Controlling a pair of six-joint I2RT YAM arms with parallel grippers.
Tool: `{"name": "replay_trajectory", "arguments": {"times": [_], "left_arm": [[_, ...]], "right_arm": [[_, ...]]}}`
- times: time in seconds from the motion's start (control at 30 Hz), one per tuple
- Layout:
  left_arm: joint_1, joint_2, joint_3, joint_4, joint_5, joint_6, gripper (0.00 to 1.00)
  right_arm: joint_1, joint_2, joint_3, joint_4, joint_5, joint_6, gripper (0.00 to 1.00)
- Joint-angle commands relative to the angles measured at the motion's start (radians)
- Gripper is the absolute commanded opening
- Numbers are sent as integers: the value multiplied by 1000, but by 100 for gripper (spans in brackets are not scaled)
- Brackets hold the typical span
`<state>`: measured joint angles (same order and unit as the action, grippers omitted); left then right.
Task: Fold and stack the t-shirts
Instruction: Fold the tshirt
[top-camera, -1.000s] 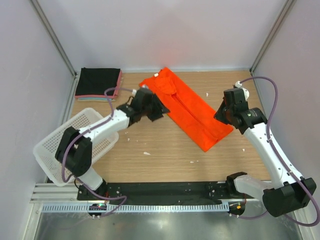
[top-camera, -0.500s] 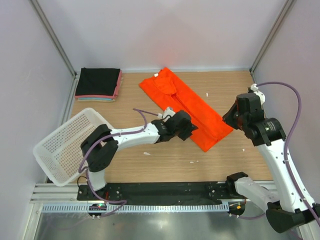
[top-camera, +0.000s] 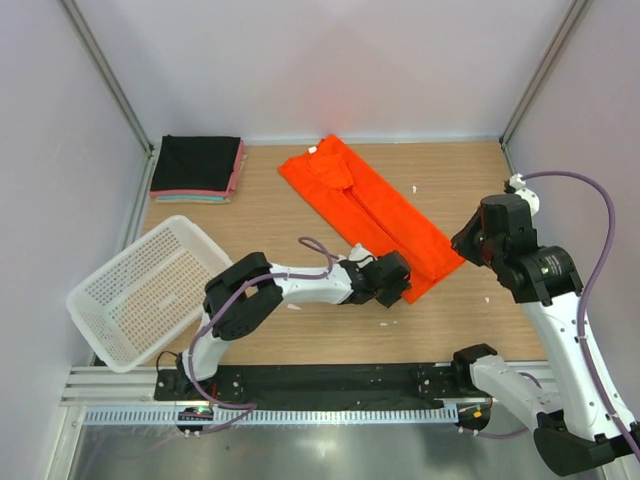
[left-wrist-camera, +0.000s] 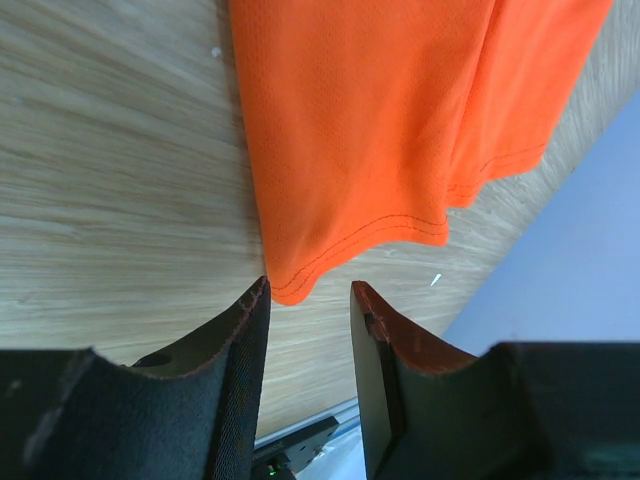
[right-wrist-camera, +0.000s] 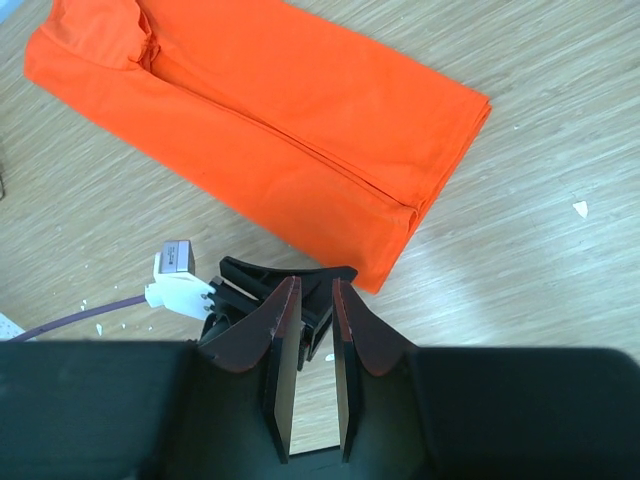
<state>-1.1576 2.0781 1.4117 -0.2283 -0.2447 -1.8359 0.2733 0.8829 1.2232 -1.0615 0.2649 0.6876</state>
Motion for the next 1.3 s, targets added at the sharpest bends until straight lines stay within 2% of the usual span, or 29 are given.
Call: {"name": "replay_trajectory", "arguments": {"times": [0.0,0.33,0.4,0.43,0.53,0.7,0.83,0.97,1.07,1.2,1.27], "left_arm": [[-27,20,33,-3,-42,-52,39],[-47,66,49,-8,-45,-72,38],[-48,73,49,-11,-44,-72,34],[-47,70,46,-9,-41,-71,30],[-50,68,40,-11,-34,-59,27],[-47,50,1,-9,-50,-31,2],[-40,-47,-52,-60,-88,47,0],[-40,-148,-101,-222,-119,136,0],[-44,-252,-199,-302,-114,156,0],[-45,-455,-463,-306,-131,130,0],[-47,-531,-538,-307,-140,122,0]], "right_arm": [[1,-27,13,5,30,-11,25],[1,-53,-11,5,40,-16,25],[1,-52,-8,5,36,-16,25],[3,-53,-7,3,33,-14,25],[3,-53,-7,5,37,-16,25],[1,-50,-10,6,16,-11,25],[3,-47,-2,0,8,-19,25],[1,-44,-53,43,-49,-88,26],[1,-16,-88,63,-113,-134,25],[1,17,-143,129,-251,-175,26],[3,21,-206,199,-364,-192,27]]}}
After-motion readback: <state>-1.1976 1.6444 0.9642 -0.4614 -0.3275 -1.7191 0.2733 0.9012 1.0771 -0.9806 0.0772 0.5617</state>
